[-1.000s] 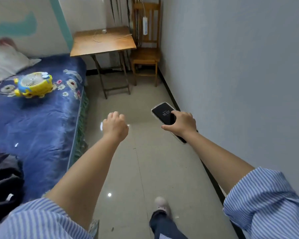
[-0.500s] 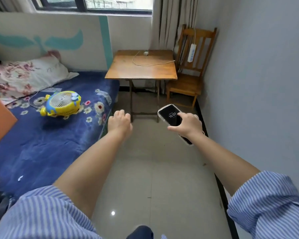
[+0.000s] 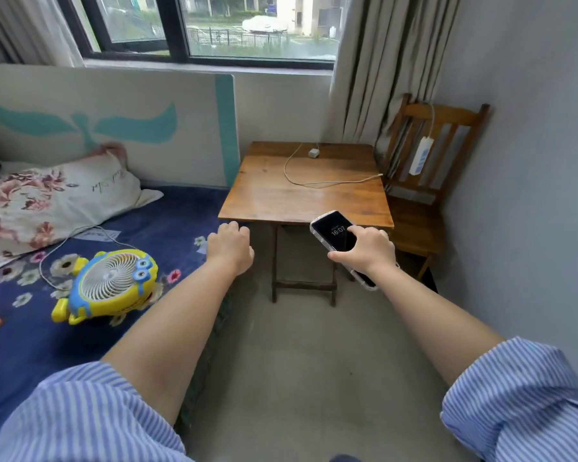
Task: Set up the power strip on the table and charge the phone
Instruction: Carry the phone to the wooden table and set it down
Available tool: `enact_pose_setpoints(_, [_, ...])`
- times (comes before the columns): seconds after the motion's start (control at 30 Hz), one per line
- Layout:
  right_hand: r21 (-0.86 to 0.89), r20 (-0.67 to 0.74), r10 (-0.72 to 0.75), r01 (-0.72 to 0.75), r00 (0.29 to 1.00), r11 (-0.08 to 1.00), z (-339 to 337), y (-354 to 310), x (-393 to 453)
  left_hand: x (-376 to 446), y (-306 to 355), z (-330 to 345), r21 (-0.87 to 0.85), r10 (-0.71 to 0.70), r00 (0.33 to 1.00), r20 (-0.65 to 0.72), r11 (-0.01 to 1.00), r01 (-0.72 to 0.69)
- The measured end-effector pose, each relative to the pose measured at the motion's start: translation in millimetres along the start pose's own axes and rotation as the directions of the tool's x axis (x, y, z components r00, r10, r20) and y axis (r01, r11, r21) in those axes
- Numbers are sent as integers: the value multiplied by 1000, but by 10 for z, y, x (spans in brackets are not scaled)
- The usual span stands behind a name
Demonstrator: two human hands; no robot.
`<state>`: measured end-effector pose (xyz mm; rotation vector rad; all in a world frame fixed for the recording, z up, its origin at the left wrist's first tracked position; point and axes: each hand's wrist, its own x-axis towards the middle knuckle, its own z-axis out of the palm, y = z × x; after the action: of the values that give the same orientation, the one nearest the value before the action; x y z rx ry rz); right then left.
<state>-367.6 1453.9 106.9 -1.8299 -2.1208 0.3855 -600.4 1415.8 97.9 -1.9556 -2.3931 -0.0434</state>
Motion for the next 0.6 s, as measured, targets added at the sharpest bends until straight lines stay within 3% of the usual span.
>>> enact_pose_setpoints(0.2, [-27, 4, -20, 20, 1000, 999, 297, -206, 1368, 1322, -202, 223, 23, -10, 1000, 25, 1000, 10])
enact_pose_setpoints(0.6, [-17, 162, -29, 33, 986, 999, 1274, -753, 3917, 3633, -926, 800, 51, -98, 973, 209, 995, 89])
